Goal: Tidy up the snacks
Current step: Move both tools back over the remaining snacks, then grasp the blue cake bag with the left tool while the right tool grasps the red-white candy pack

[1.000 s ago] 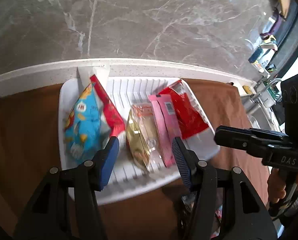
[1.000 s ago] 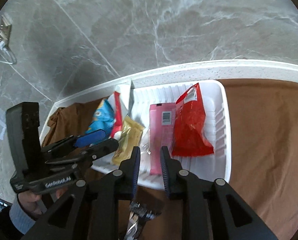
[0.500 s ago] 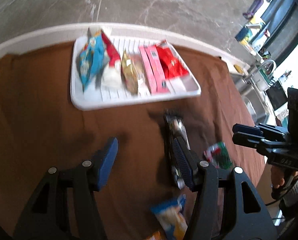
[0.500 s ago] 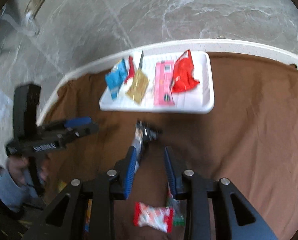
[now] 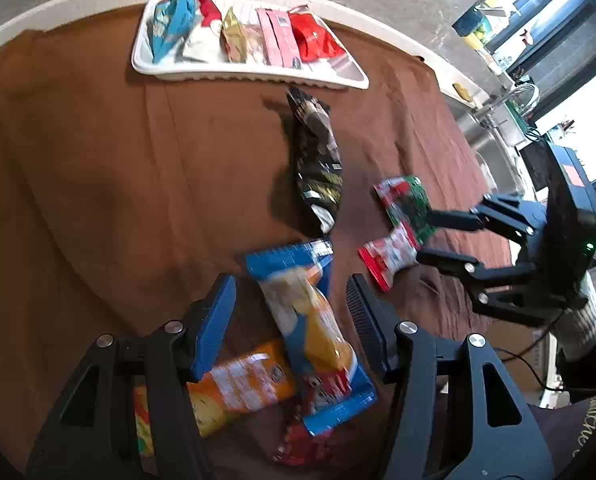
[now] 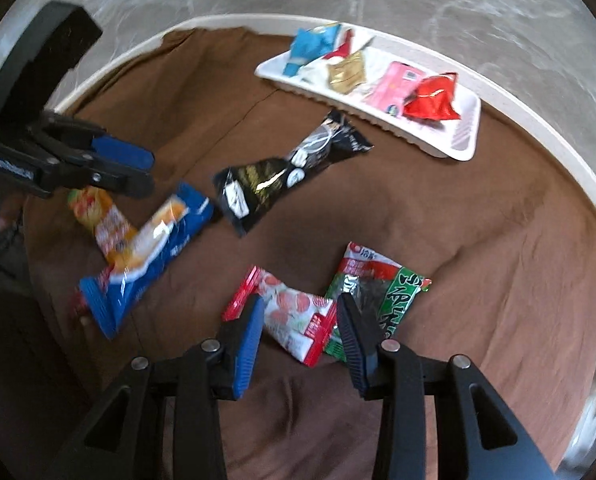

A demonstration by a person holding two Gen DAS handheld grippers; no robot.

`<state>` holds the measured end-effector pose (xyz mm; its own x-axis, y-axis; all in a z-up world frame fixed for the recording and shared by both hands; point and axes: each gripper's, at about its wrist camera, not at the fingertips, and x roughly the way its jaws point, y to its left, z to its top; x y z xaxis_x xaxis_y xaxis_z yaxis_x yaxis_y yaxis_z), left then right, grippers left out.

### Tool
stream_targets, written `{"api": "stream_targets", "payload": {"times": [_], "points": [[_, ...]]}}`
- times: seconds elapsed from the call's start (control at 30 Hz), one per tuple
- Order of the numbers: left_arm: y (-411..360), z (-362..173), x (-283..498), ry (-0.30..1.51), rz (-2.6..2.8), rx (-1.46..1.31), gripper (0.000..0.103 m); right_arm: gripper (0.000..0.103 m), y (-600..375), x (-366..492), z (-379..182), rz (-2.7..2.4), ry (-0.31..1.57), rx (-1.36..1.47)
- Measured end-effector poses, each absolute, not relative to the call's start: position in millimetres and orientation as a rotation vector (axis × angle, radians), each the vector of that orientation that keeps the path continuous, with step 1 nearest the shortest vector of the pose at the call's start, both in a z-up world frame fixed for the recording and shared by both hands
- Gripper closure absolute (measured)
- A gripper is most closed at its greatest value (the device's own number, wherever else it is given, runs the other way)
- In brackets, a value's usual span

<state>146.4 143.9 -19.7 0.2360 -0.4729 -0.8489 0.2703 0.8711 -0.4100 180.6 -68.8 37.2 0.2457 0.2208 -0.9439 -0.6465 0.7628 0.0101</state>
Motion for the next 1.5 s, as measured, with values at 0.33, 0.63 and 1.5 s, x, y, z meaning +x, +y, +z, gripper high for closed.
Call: {"api": "stream_targets", "payload": {"times": [0.33, 0.63, 1.5], "points": [[139, -31, 117, 1.276, -0.421, -0.215, 0.047, 0.062, -61, 166, 20, 0.805, 1.125, -0.657], [127, -36, 113, 1.284, -0.334, -0.217, 0.047, 0.061, -55, 169, 11, 0.92, 1.099, -0.767], [110, -52, 124, 1.302, -0.339, -0.223, 0.047, 0.043, -41, 193, 7, 0.982, 1.086, -0.787]]}}
